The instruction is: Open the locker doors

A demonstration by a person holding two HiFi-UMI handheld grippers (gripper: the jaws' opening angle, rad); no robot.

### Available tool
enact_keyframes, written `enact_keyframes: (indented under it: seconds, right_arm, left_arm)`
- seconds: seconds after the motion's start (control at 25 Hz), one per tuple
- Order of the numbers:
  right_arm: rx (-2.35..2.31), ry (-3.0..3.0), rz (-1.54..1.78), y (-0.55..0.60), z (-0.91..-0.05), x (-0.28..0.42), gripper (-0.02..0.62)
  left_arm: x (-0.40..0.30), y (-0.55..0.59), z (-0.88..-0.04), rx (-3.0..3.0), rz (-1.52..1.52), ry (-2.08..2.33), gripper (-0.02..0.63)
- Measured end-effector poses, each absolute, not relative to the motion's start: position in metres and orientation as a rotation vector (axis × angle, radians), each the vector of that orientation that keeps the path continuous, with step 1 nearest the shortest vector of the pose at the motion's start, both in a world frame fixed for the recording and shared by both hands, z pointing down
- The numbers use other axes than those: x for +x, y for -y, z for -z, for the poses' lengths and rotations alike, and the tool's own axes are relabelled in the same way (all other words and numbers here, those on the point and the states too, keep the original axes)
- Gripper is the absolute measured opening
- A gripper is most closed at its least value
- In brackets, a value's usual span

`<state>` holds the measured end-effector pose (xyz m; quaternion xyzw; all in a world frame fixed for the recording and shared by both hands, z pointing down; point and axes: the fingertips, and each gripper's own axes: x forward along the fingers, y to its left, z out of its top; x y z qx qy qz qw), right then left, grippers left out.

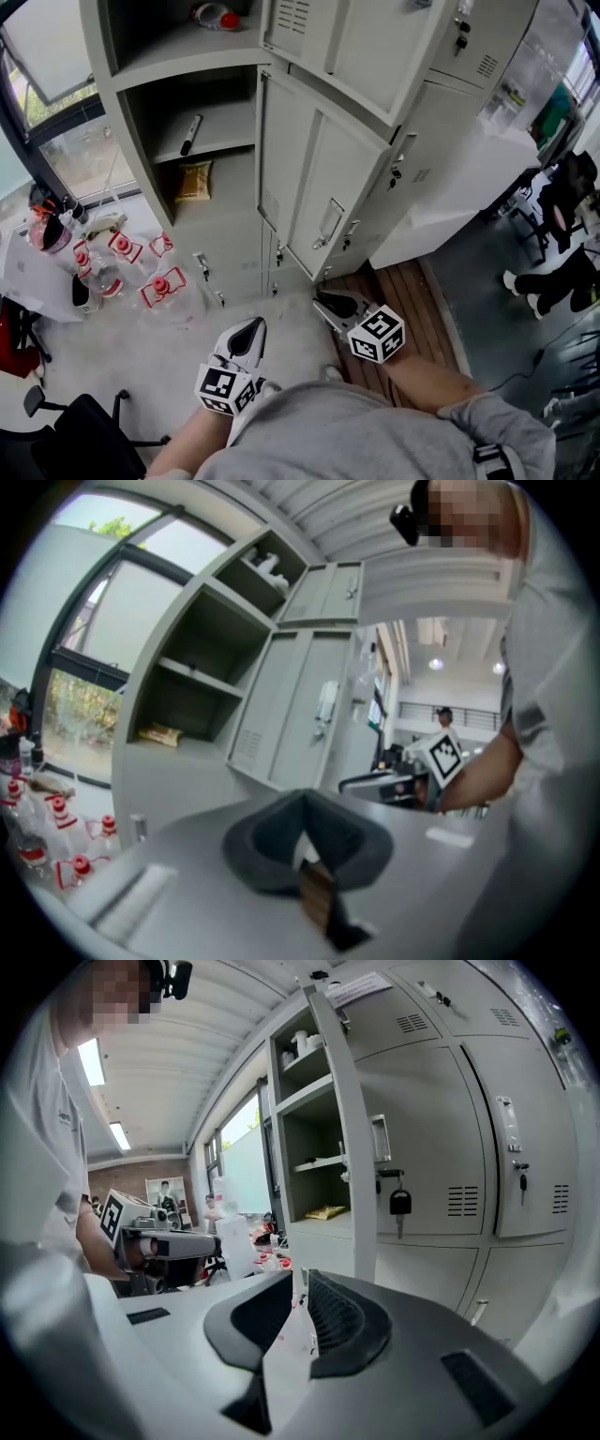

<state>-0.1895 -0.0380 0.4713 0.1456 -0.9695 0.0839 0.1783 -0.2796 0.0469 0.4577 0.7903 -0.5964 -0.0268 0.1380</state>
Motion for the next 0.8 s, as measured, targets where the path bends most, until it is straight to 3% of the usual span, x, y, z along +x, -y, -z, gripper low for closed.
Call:
enact_keyframes:
  seconds: [0.32,0.8]
  right_arm:
    - [0.45,2.751,-0.297,0.093,-0.499,-0.157,0.051]
    - [0.507,2.74,-0.303,0.236,-0.574,-0.048,0.052]
  left_arm:
    - [-0.24,-0.002,-0.495,2.248,-0.058,1.716,0.005]
    - [-0.104,0.128,-0.59,2.106,-0.144,1.666,0.005]
